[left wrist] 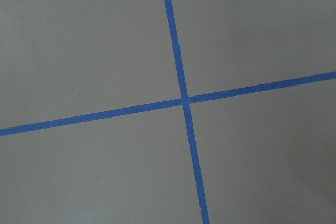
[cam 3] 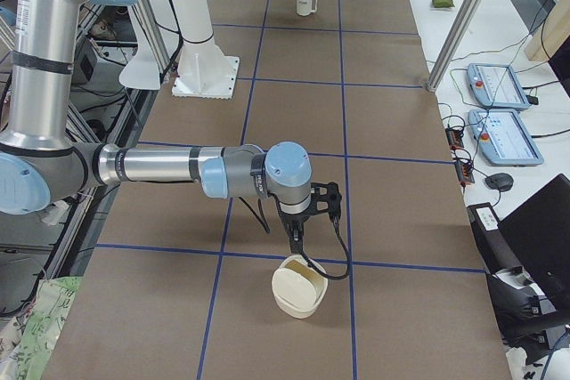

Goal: Left arm hands cup to right arm to dump lemon

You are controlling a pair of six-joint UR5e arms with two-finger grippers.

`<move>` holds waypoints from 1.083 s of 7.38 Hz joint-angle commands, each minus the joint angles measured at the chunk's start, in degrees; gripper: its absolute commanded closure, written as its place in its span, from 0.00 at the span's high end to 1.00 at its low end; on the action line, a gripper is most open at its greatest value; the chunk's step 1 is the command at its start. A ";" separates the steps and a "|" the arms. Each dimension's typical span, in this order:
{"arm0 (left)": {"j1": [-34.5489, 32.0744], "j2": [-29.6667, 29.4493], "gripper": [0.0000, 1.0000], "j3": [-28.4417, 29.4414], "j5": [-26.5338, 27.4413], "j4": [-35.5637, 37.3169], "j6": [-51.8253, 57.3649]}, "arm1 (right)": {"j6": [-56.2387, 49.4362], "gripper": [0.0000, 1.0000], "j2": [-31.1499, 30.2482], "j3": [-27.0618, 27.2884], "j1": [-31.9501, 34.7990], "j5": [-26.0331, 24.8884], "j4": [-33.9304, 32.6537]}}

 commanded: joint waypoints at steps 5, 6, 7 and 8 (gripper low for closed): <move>0.03 -0.21 1.00 0.11 0.00 0.09 0.00 | 0.09 1.00 -0.18 -0.50 0.35 3.02 0.02; 0.03 -0.21 1.00 0.20 0.00 0.09 0.00 | 0.18 1.00 -0.09 -0.50 0.35 3.02 0.02; 0.03 -0.38 1.00 0.72 0.00 0.09 0.09 | 0.18 1.00 0.00 -0.58 0.35 3.02 0.02; 0.03 -0.38 1.00 0.73 0.00 0.09 0.09 | 0.09 1.00 0.09 -0.50 0.35 2.93 0.02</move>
